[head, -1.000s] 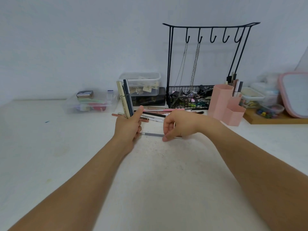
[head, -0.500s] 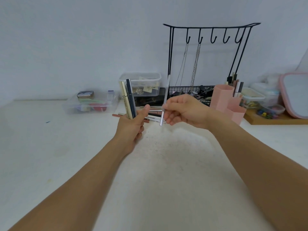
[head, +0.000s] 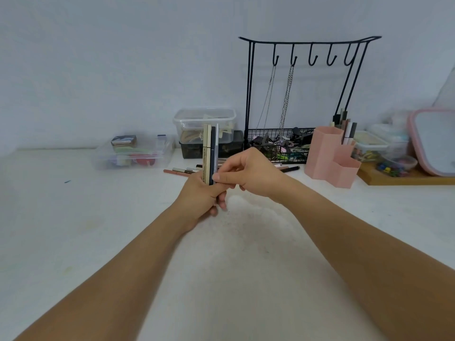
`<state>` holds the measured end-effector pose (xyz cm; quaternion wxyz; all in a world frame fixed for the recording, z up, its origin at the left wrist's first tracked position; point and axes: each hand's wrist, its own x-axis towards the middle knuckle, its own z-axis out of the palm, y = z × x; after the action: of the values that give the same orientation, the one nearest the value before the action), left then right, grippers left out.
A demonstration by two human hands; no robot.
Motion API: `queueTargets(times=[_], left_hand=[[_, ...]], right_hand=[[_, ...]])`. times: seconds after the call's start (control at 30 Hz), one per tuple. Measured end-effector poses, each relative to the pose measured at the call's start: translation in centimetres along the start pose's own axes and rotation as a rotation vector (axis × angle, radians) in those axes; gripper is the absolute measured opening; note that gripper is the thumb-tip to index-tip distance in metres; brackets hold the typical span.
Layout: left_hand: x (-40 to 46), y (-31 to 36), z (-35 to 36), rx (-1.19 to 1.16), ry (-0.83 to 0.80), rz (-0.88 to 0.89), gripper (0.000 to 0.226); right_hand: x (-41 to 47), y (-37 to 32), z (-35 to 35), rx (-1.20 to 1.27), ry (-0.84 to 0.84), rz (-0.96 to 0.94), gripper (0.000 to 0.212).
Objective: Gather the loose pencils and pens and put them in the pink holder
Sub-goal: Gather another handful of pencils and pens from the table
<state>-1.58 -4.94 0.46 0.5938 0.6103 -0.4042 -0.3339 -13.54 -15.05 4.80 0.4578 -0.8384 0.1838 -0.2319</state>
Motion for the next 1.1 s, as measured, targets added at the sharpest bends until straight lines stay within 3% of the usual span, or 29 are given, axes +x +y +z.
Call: queueTargets(times=[0.13,0.27,0.37,0.67,0.87,1.1], left_hand=[[0.2,0.4,-0.1,-0.131,0.106,-0.05,0.033],[0.2,0.9,-0.3,-0.183,0.165,-0.134,0.044],[0.3,0.9,-0.2,-0.172,0.165,-0.157,0.047],[0.1,0.9,-0.1,-0.153,0.167,-0.128,0.046],[0.1,1.0,0.0,-0.151,0.159,-0.136,0.043],[0.3,0.7,0.0,-0.176,0.132,-0.106,0.033]], right_hand=[[0.3,0.7,-1.9,-0.098,0.081,0.061,0.015],[0.6,3.3,-6.2,-0.523,0.19,0.11,0.014],[0.6,5.5,-8.3,-0.664,0.209,0.19,0.019],[0.2,7.5,-7.8,-0.754,0.198,0.177,0.018],[0.6,7.9,-7.5,-0.889,0.101,0.202,0.014],[0.5,4.0,-7.2,-0.734,0.055,0.111,0.007]])
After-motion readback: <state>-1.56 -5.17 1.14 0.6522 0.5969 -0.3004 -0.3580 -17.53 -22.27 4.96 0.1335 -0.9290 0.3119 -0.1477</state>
